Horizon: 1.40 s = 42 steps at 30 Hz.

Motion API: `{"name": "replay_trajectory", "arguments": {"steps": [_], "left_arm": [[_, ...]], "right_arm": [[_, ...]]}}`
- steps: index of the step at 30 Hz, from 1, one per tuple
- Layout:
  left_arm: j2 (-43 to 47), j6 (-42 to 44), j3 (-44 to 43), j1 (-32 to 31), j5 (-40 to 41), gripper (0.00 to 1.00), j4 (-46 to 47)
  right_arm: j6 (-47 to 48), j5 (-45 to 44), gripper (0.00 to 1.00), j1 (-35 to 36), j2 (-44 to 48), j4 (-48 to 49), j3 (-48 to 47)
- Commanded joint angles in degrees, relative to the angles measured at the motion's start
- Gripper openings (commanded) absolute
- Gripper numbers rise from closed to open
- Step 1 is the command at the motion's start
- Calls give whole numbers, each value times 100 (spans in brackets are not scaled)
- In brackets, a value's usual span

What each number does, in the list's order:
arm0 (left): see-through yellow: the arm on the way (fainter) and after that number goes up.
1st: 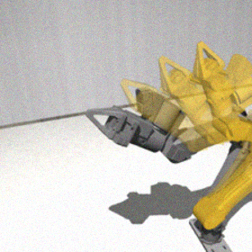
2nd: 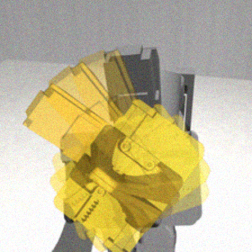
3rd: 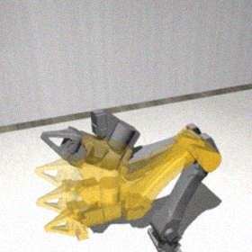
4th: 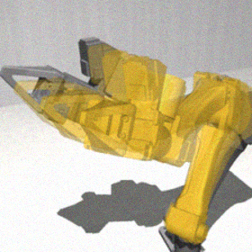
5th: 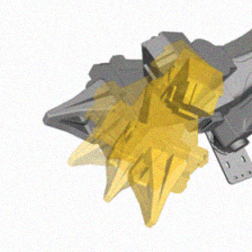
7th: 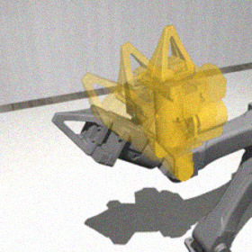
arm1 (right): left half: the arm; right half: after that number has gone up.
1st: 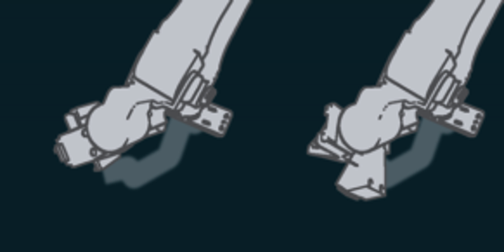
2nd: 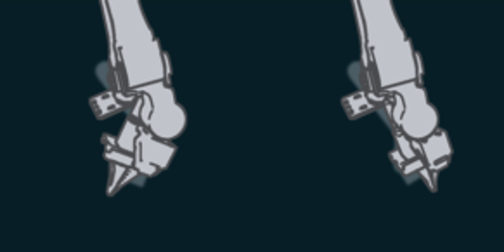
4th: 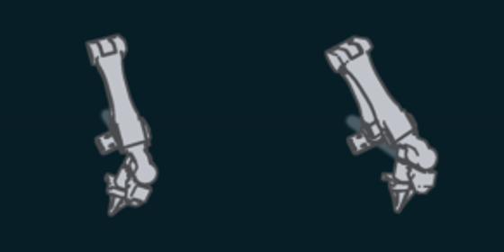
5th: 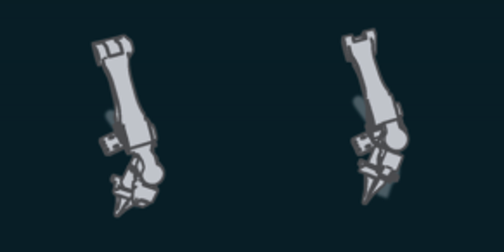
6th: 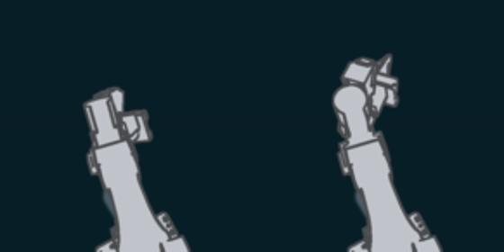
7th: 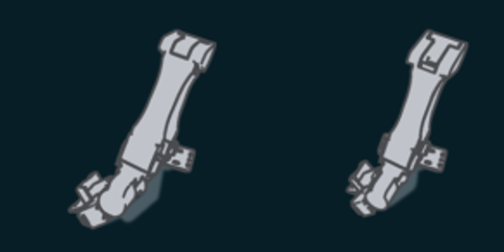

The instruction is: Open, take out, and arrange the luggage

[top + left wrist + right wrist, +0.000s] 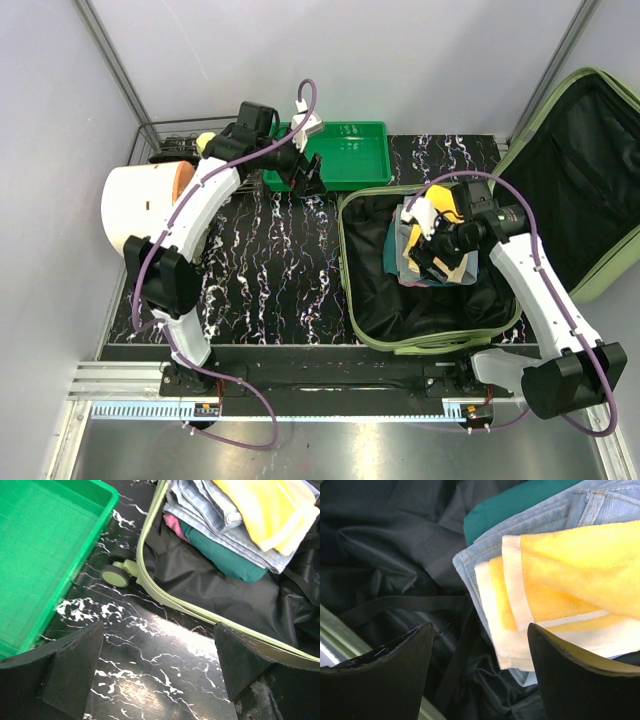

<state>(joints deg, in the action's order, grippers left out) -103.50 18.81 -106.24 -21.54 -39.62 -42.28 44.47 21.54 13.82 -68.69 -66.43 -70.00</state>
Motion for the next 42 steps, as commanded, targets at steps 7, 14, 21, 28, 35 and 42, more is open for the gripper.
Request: {"name": "replay_trajectory", "arguments": {"steps": [7, 14, 21, 28, 35, 42], "left_arm": [[928, -97, 770, -70, -64, 93, 458], [727, -185, 648, -114, 41, 91, 440], [682, -44, 595, -113, -54, 89, 414], [787, 307, 1050, -464, -275, 90, 956], [1508, 88, 3203, -991, -566, 93, 4909], [1324, 324, 4057, -1572, -459, 95, 7066]], "right_arm": [[1476, -650, 93, 15, 373, 1624, 1093], [1723, -976, 73, 24, 259, 2187, 1454], [1767, -1188, 40, 6, 242, 2451, 1490], [1153, -801, 0, 6, 206, 2442, 997], [484, -221, 0, -55, 241, 2469, 479], [159, 262, 0, -99, 347, 2460, 232]]}}
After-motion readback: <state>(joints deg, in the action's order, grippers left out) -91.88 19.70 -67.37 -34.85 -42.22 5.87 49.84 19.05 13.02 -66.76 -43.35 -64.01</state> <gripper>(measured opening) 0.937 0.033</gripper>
